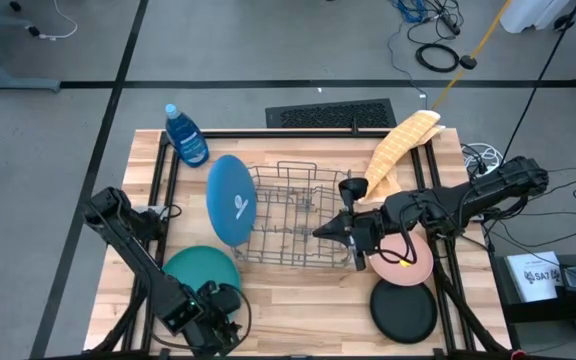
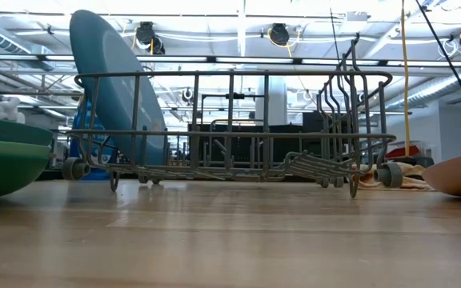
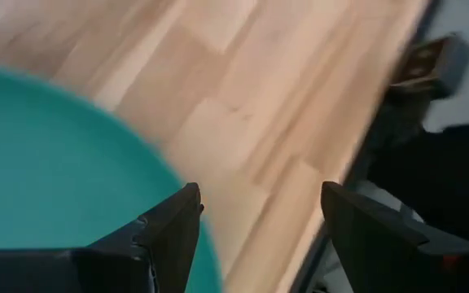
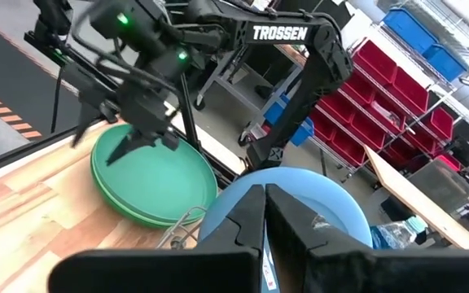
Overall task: Sort dishes
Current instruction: Put the top dark green plate into the dish rack
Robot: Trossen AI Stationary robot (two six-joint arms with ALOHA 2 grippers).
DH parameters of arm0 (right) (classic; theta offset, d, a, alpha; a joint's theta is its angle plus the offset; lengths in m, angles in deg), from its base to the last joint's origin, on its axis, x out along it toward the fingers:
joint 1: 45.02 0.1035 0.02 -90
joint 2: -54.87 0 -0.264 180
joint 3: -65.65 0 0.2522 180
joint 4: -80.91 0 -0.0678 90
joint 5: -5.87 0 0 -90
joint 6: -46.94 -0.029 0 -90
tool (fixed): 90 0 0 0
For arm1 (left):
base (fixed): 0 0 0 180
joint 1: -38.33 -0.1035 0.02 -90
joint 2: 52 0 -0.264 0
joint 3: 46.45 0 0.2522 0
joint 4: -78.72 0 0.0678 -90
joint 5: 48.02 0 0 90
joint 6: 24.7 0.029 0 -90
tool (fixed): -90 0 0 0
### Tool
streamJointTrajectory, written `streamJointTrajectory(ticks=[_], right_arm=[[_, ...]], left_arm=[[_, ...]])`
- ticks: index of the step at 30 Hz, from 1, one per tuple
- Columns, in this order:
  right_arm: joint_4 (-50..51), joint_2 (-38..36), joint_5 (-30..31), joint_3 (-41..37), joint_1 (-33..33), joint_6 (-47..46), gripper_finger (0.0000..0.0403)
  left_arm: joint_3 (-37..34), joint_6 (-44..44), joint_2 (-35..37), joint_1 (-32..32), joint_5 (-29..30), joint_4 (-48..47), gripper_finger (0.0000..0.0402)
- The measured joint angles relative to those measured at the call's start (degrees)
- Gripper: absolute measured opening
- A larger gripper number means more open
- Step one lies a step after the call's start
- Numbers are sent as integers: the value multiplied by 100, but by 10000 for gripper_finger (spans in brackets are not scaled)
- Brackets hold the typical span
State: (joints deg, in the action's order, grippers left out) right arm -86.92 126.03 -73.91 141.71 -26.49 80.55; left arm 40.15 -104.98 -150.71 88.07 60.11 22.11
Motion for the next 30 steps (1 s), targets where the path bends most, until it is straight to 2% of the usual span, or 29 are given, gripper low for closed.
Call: streamJointTrajectory(ticks=[4,9,12,16,25,30], right_arm=[[-32,0,-2,0,35,10,9],[-32,0,2,0,35,50,9],[-32,0,2,-2,35,50,9],[-32,0,2,0,35,45,9],[-32,0,2,0,35,50,9],[-32,0,4,0,35,50,9]], left_arm=[[0,-448,-120,7,-359,-378,253],[0,-488,-414,12,-723,-373,251],[-4,-491,-549,11,-759,-368,234],[-4,-488,-667,11,-856,-356,185],[-6,-463,-668,13,-975,-284,28],[-4,-438,-548,17,-1075,-313,7]])
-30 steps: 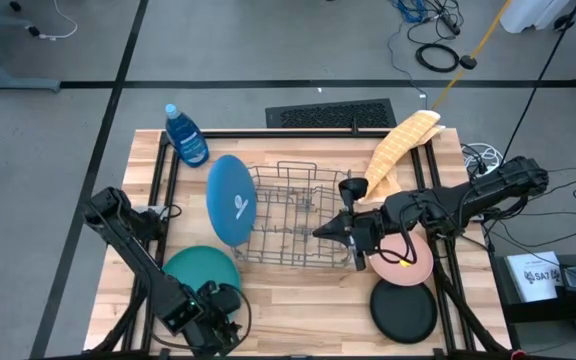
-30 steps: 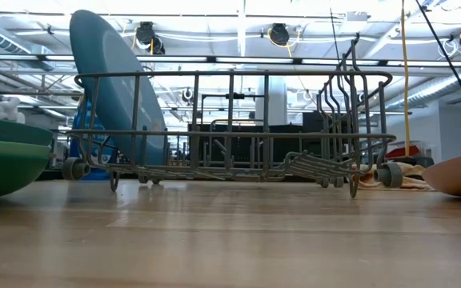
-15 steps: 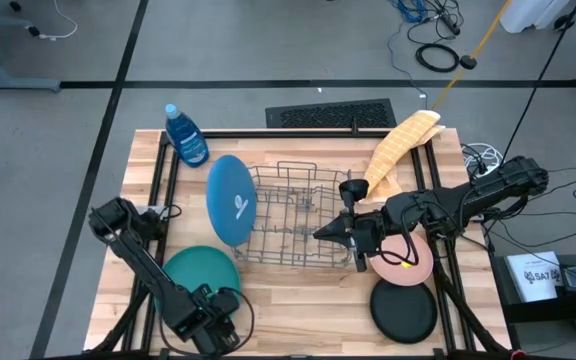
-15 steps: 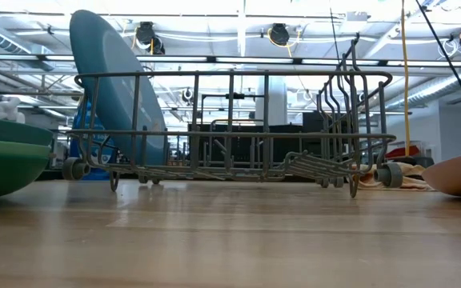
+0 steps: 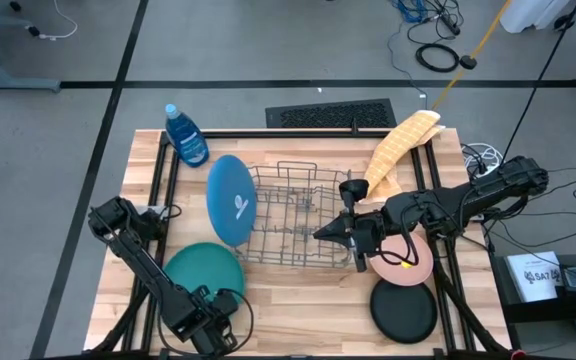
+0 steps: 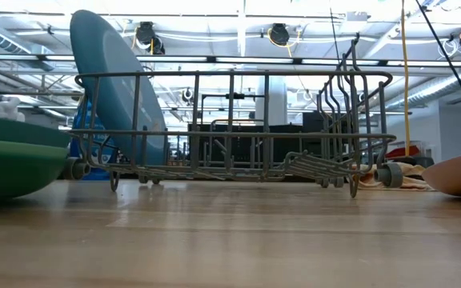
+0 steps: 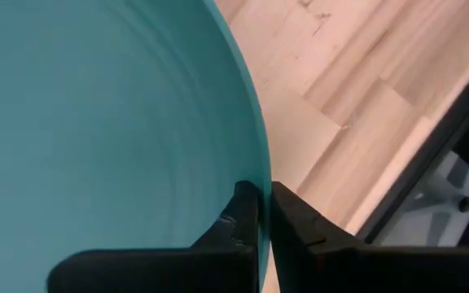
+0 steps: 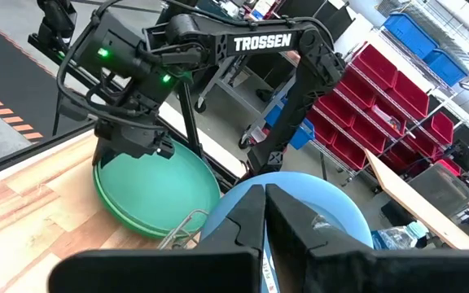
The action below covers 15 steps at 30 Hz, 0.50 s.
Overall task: Sort dishes
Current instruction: Put the top dark green plate into the dish rack
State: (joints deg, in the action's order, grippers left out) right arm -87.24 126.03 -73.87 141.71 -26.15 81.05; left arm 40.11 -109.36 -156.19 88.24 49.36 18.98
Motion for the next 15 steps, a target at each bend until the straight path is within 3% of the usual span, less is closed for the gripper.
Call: streamJointTrajectory(ticks=[15], right_arm=[[2,0,20,-1,0,-10,9]], left_arm=[[0,127,1579,252,247,28,0]])
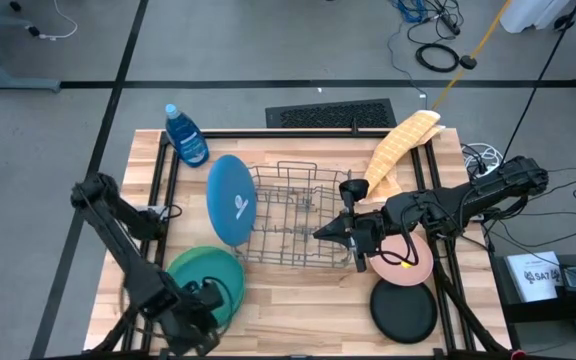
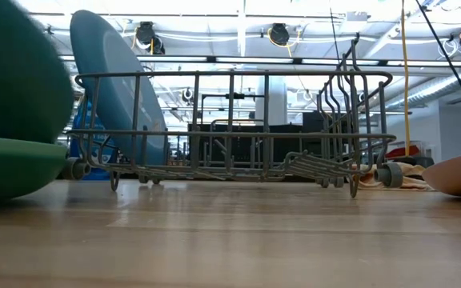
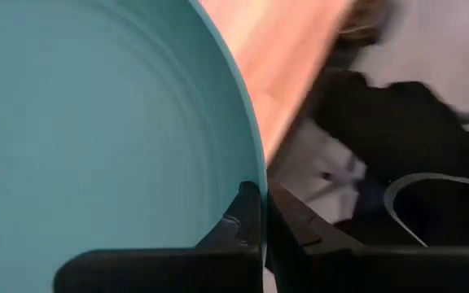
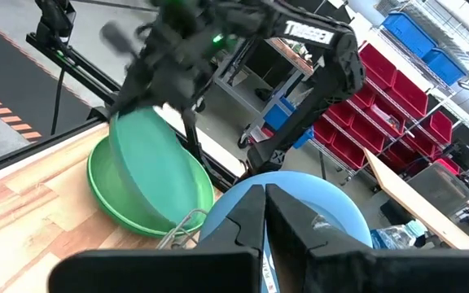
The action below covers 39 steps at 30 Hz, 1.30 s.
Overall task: Sort dishes
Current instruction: Put the top dark green plate into the dish rack
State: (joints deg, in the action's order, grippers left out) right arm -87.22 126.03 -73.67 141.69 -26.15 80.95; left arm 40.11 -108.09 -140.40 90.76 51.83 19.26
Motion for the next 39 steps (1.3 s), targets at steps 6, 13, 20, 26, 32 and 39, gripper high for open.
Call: streamJointTrajectory(ticks=[6,13,20,26,32,39], right_arm=[[-2,0,0,0,0,-8,9],[-4,0,0,2,0,-32,9],[-4,0,0,0,0,-33,9],[-50,0,0,1,0,-34,9],[-55,0,41,0,0,-34,9],[-90,0,33,0,0,-32,9]], left_arm=[[0,365,897,204,359,229,0],[0,1218,1765,384,1065,400,0],[2,4151,2079,281,1837,2361,0],[2,5546,1922,-87,3694,2909,0],[-118,6143,1485,-669,4438,3519,0],[-728,6601,1173,-1412,3808,5349,0]])
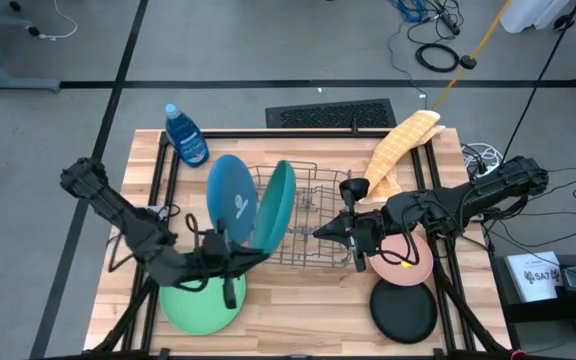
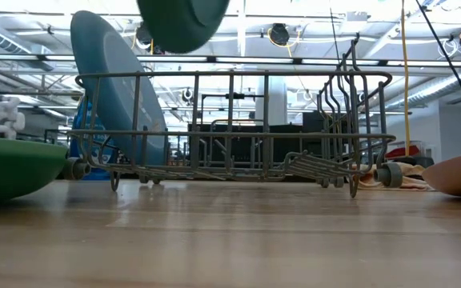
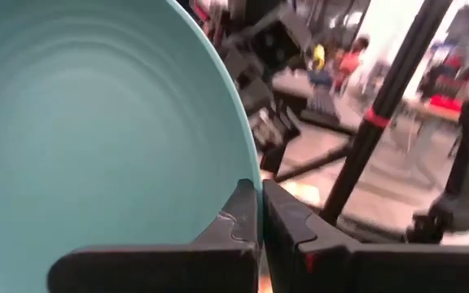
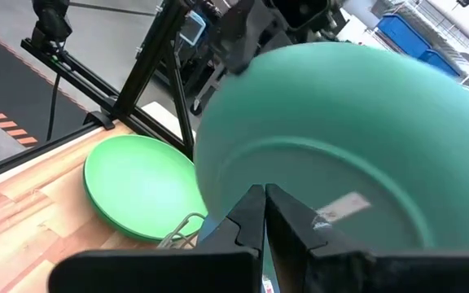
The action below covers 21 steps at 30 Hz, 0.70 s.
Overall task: Sort dishes
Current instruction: Put the top dark green plate into the dish rack
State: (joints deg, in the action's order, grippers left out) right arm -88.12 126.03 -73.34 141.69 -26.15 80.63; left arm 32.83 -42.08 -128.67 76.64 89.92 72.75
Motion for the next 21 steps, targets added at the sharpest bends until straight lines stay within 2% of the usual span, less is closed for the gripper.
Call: streamJointTrajectory(ticks=[4,10,16,21], right_arm=[[1,0,-4,2,4,-2,9],[27,0,-7,0,132,110,9],[33,0,-17,0,192,183,9],[42,0,-13,2,192,193,9]], left_arm=[[-563,312,-6,-334,-236,1221,0],[-1714,-37,158,-743,-427,2655,0],[-2675,-339,370,-953,-431,3790,0],[-3122,-429,371,-958,-280,4480,0]])
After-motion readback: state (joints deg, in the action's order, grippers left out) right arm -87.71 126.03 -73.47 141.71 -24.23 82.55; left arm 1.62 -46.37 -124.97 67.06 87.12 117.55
